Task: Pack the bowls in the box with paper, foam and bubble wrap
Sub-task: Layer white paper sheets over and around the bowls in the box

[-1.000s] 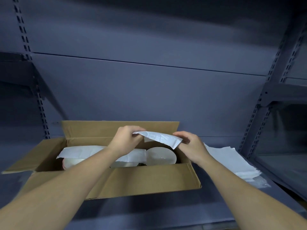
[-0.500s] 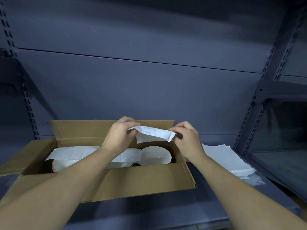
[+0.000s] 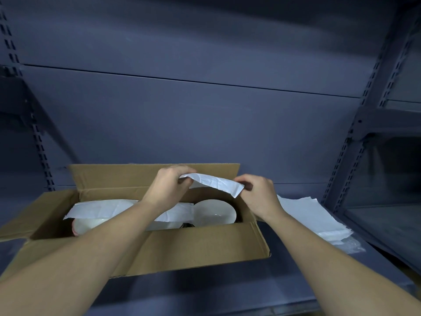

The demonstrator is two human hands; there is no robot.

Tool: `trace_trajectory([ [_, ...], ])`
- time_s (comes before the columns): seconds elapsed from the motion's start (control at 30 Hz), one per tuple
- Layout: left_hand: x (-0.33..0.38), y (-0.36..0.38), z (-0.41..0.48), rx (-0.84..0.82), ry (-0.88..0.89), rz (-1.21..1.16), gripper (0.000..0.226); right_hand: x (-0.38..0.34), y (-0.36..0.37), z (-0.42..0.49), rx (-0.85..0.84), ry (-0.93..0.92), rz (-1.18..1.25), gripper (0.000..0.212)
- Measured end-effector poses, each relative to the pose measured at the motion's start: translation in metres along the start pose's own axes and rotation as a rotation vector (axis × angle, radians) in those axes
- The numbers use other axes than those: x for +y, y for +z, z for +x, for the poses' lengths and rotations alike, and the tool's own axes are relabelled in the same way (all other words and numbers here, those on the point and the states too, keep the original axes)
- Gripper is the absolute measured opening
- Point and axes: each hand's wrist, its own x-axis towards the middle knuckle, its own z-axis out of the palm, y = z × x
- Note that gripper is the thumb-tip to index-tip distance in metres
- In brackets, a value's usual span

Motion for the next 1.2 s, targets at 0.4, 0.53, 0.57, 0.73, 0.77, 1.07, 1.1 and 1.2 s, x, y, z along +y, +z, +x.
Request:
trace_trajectory([
  [0.4, -0.018, 0.012, -0.001, -0.061, -0.047, 0.027, 0.030, 0.002, 0.004, 0.005, -0.196, 0.023, -0.072, 0.024],
  [0.53, -0.023, 0.020, 0.001, -0.103, -0.089, 0.058, 0.026, 0.002, 0.003, 0.010, -0.224, 0.003, -0.132, 0.044],
  [0.57, -0.023, 0.022, 0.001, -0.116, -0.100, 0.066, 0.026, 0.003, 0.003, 0.010, -0.236, -0.012, -0.156, 0.047],
  [0.73, -0.018, 0.027, -0.004, -0.216, -0.131, 0.198, 0.030, -0.006, 0.002, 0.003, -0.276, -0.116, -0.467, 0.051],
  [0.77, -0.017, 0.027, -0.005, -0.242, -0.121, 0.247, 0.030, -0.009, 0.003, 0.002, -0.282, -0.124, -0.529, 0.047],
  [1.07, -0.023, 0.026, -0.002, -0.366, 0.009, 0.584, 0.032, -0.012, 0.032, 0.009, -0.422, -0.131, -0.602, 0.027],
  [1.1, -0.025, 0.027, -0.001, -0.376, 0.022, 0.597, 0.032, -0.011, 0.034, 0.011, -0.425, -0.125, -0.610, 0.027],
  [1.2, -0.030, 0.031, -0.002, -0.419, 0.010, 0.603, 0.032, -0.007, 0.042, 0.014, -0.443, -0.114, -0.643, 0.027],
])
